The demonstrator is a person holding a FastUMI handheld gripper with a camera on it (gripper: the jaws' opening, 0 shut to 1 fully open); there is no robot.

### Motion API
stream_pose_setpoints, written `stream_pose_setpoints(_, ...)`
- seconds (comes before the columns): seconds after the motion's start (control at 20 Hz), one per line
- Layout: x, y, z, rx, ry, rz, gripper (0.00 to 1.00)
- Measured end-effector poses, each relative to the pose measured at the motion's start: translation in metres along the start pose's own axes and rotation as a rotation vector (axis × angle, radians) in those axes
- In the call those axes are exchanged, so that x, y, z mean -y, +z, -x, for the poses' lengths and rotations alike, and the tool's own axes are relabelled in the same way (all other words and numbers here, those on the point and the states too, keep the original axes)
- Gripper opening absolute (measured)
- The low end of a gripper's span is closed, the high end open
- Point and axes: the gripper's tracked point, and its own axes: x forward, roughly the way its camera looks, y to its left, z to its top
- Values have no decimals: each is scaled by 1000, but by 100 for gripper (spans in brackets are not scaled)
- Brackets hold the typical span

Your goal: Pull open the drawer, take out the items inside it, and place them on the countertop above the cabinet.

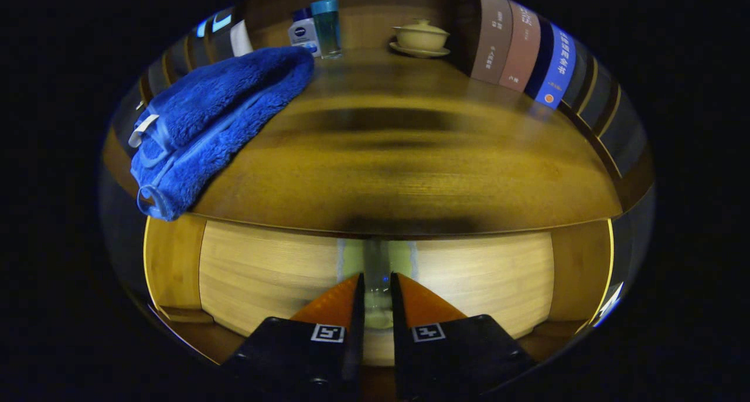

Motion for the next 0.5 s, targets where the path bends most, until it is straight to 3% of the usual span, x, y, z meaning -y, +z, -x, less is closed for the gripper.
stream_pose_setpoints(0.5,0,-10,15,-38,29,-47,27)
